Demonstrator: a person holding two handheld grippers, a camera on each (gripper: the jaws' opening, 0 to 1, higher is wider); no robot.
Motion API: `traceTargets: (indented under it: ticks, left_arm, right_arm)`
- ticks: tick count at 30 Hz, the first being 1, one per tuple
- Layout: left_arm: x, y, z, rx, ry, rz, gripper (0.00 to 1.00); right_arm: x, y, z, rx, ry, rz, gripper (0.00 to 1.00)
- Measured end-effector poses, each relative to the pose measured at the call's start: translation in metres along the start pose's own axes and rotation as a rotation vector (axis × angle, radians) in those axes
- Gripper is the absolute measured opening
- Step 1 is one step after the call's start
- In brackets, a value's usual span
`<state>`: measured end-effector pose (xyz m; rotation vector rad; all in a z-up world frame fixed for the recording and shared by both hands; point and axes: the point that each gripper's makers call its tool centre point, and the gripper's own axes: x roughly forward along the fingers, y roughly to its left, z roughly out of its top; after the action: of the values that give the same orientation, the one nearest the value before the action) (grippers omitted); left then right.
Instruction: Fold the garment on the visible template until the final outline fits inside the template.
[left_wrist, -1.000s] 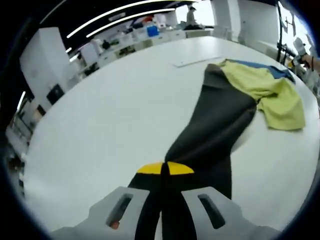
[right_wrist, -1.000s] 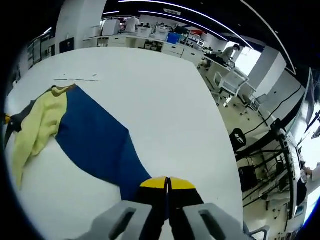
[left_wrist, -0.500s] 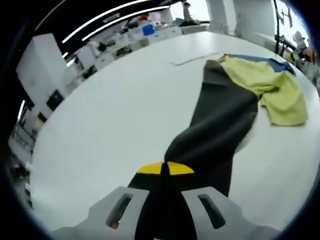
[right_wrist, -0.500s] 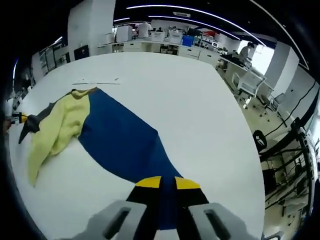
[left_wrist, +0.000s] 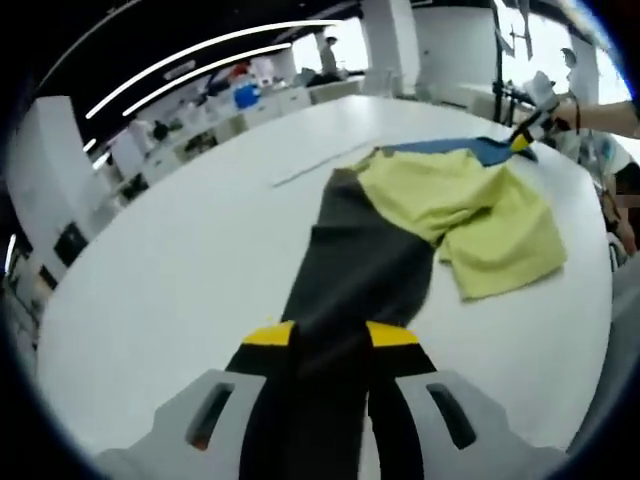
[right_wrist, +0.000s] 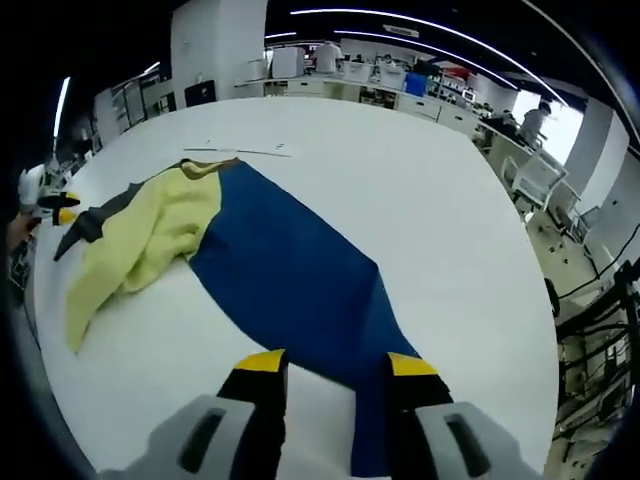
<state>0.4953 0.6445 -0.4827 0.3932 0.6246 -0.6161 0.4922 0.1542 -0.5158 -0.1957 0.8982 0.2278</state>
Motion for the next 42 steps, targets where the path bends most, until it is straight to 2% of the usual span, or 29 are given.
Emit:
traceTargets:
  ticks: [5,8,10,15,19,21,22,24,29,34,42]
  left_arm:
    - [0.020,-0.021,0.003,0.040,0.011,-0.055,0.26]
    - [0.029,-0.026,-0.004,0.094,0.043,-0.059,0.26]
    - [0.037,-0.024,-0.013,0.099,0.074,-0.054,0.26]
    - [0.043,-0.019,-0.022,0.080,0.101,-0.030,0.19]
    - [0.044,-0.018,-0.023,0.065,0.105,-0.029,0.12]
    - [0.046,-0.018,-0.025,0.061,0.110,-0.025,0.04]
    - [0.046,-0.017,-0.027,0.055,0.124,-0.019,0.01]
    - [0.047,-0.012,-0.025,0.074,0.114,0.012,0.00]
    - [0.051,-0.009,-0.024,0.063,0.119,0.022,0.00]
    - [0.051,-0.004,-0.017,0.065,0.099,0.034,0.00]
    - [0.052,0.022,-0.012,0.011,0.090,0.081,0.00]
  right_arm:
    - [0.005,-0.001,-0.002,0.019,0.007,0.001,0.33]
    - [0.005,-0.003,-0.004,0.021,0.018,0.000,0.31]
    - [0.007,-0.004,-0.007,0.021,0.027,-0.001,0.29]
    - [0.011,-0.004,-0.013,0.012,0.056,-0.001,0.19]
    - [0.013,-0.002,-0.013,0.022,0.057,0.004,0.05]
    - [0.014,0.001,-0.011,0.025,0.049,0.016,0.00]
    - [0.015,0.001,-0.011,0.010,0.051,0.012,0.00]
    - [0.015,0.001,-0.010,-0.030,0.054,0.009,0.00]
    - [0.015,-0.002,-0.010,-0.020,0.053,-0.001,0.00]
    - [0.015,-0.010,-0.010,-0.016,0.054,-0.024,0.00]
    - [0.018,-0.026,-0.008,0.004,0.058,-0.050,0.00]
